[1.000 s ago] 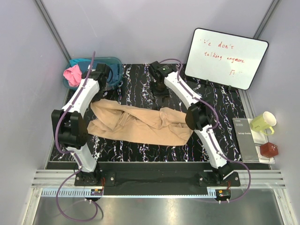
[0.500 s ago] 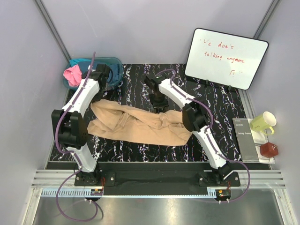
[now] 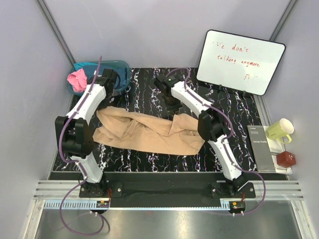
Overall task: Fold and stack the t-shirts
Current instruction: Flatten out the tshirt
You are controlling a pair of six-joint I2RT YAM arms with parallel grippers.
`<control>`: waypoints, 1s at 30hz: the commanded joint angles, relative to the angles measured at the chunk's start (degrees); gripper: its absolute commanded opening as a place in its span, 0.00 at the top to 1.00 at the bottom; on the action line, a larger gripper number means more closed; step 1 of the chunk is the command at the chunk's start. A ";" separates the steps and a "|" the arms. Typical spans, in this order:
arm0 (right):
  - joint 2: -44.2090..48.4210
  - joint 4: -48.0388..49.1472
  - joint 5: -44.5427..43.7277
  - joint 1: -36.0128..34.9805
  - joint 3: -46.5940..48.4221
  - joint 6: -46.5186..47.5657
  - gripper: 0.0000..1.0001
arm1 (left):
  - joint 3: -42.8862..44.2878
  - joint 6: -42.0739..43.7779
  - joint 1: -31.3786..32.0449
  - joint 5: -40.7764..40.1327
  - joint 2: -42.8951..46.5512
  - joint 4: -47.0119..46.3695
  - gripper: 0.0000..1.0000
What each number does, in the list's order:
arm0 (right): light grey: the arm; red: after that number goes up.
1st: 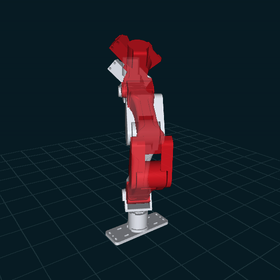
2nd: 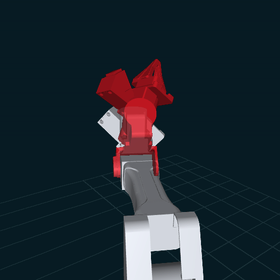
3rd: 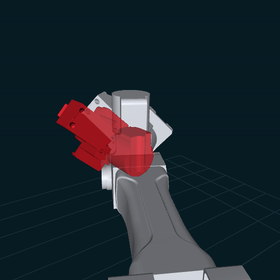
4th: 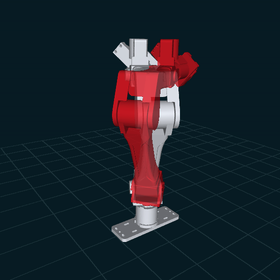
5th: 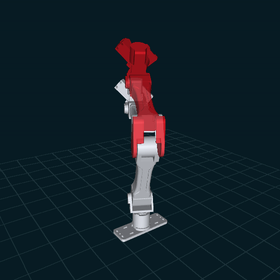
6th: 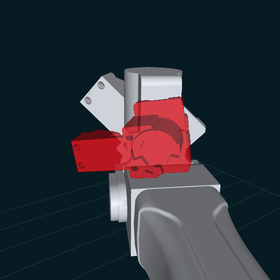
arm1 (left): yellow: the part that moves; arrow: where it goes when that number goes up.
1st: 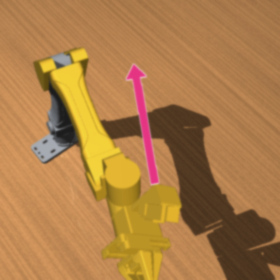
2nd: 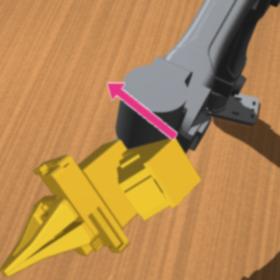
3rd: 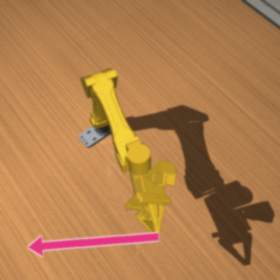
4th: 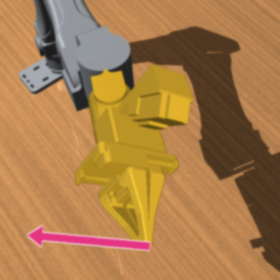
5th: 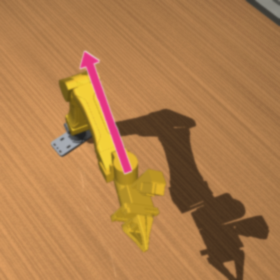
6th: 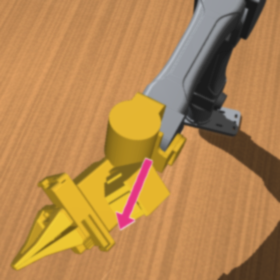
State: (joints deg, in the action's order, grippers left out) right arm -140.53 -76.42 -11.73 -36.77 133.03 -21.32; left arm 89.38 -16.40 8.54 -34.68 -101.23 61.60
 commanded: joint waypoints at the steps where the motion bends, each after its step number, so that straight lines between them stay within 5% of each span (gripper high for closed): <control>1: 8.95 -10.76 -8.47 -0.40 0.56 -1.62 1.00 | 0.09 -0.38 -0.10 -0.57 0.77 -0.87 1.00; 12: 26.78 -6.21 -23.51 1.44 -3.83 -5.30 1.00 | 3.78 -1.79 -0.10 -1.18 6.83 -1.40 1.00; 19: 45.32 5.39 -24.31 8.29 -22.50 -6.98 1.00 | 4.14 -1.88 -0.10 -2.06 12.37 -2.37 1.00; 23: 54.47 9.54 -15.28 14.18 -36.06 -10.83 1.00 | 1.50 -2.66 -0.10 1.00 13.16 -2.02 1.00; 30: 51.59 9.53 8.25 14.98 -57.32 -16.56 0.98 | -11.06 -6.62 -0.10 6.02 16.76 -1.66 1.00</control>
State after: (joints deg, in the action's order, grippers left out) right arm -84.29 -67.77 -19.22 -21.96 84.40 -33.67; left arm 83.66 -20.45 9.06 -30.76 -86.87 59.57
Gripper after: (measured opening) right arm 0.011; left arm 0.016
